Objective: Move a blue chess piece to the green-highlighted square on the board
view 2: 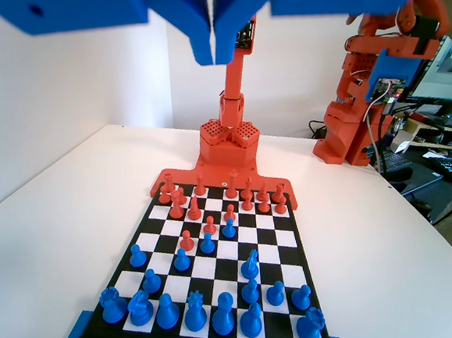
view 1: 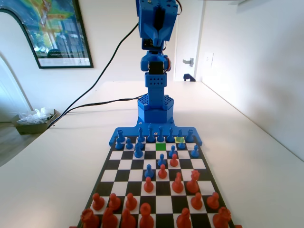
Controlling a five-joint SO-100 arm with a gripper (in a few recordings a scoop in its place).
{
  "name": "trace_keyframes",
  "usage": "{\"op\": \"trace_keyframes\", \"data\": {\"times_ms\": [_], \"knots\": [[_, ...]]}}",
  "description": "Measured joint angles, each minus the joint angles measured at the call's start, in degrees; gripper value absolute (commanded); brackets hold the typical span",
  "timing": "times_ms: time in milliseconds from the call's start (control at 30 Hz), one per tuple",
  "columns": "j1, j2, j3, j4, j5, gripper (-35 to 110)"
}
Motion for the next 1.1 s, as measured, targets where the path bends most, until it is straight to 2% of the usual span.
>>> {"op": "trace_keyframes", "data": {"times_ms": [1100], "knots": [[0.5, 0.0, 1.1, 0.0, 1.9, 3]]}}
